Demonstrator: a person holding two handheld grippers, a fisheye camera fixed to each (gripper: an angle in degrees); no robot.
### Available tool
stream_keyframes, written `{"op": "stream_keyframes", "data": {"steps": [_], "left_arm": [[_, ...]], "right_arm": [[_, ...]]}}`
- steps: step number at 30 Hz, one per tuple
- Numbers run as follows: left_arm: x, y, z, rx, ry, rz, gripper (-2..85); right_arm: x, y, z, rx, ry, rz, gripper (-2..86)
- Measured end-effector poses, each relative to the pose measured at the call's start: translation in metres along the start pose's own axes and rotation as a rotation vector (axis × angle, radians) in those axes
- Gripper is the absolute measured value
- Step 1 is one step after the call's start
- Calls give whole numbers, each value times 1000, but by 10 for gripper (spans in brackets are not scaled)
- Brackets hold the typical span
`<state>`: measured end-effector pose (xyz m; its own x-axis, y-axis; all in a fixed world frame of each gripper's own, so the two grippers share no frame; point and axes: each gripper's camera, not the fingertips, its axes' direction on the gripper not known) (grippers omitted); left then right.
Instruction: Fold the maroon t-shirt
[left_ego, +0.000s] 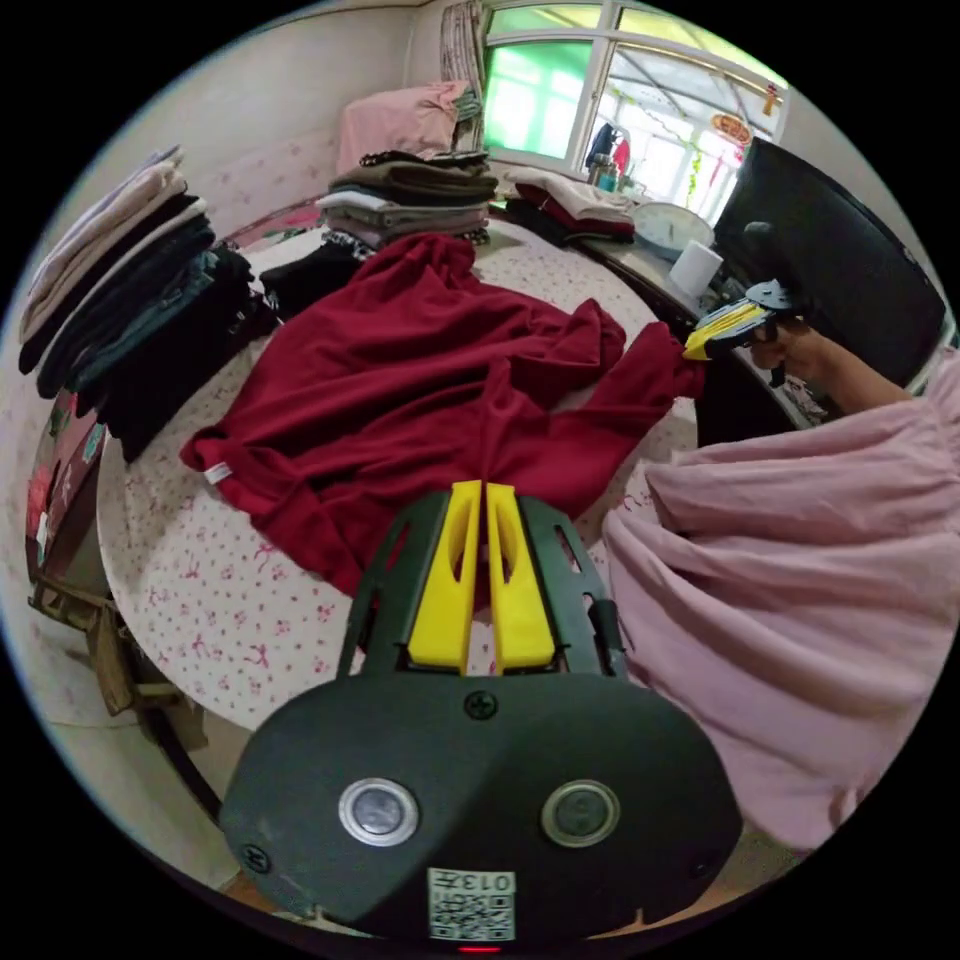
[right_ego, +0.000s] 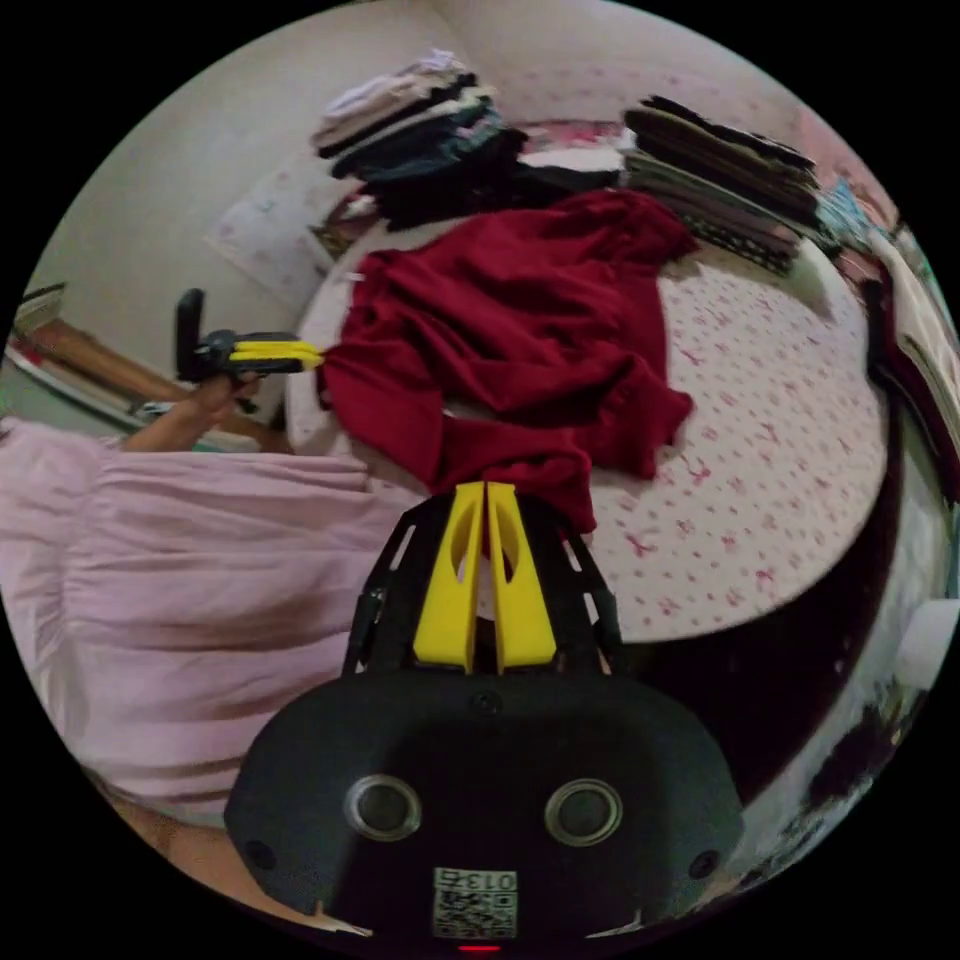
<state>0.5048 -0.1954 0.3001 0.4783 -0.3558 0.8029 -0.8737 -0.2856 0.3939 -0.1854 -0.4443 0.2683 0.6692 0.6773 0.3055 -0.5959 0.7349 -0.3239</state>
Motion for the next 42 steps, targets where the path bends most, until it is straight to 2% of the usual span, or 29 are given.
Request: {"op": "stream_keyframes", "data": {"steps": [4,7,10,15,18,20,23,25,29,32,34,36,39,42], "left_arm": [[-31,26,-50,37,-27,-18,2],[-72,53,-64,-21,-3,-156,2],[-99,81,-67,-99,-8,-281,9],[-120,99,-70,-4,47,-475,74],[-128,91,-48,-10,102,-556,130],[-130,78,-24,-79,96,-587,158],[-138,67,3,-110,151,-635,141],[-142,61,15,-145,152,-644,81],[-146,46,17,-160,193,-567,48],[-146,42,-13,-71,296,-483,42],[-141,42,-35,-19,329,-429,41],[-134,44,-50,-23,340,-383,42],[-128,57,-42,-59,392,-419,51],[-125,79,-1,-199,357,-496,63]], "right_arm": [[-56,-10,-10,73,-399,-252,33],[-84,-18,8,-7,-456,-341,58],[-57,-13,8,17,-367,-214,67],[42,5,-25,194,-127,239,89],[71,-9,-37,246,-7,335,115],[77,-30,-32,233,32,327,132],[80,-67,-12,186,43,307,130],[81,-93,11,117,76,285,80],[81,-109,33,-22,35,222,22],[68,-90,-7,94,33,122,14],[58,-50,-53,244,11,48,10],[51,-13,-76,316,25,14,8],[45,35,-71,233,84,51,7],[44,61,-28,69,118,166,6]]}}
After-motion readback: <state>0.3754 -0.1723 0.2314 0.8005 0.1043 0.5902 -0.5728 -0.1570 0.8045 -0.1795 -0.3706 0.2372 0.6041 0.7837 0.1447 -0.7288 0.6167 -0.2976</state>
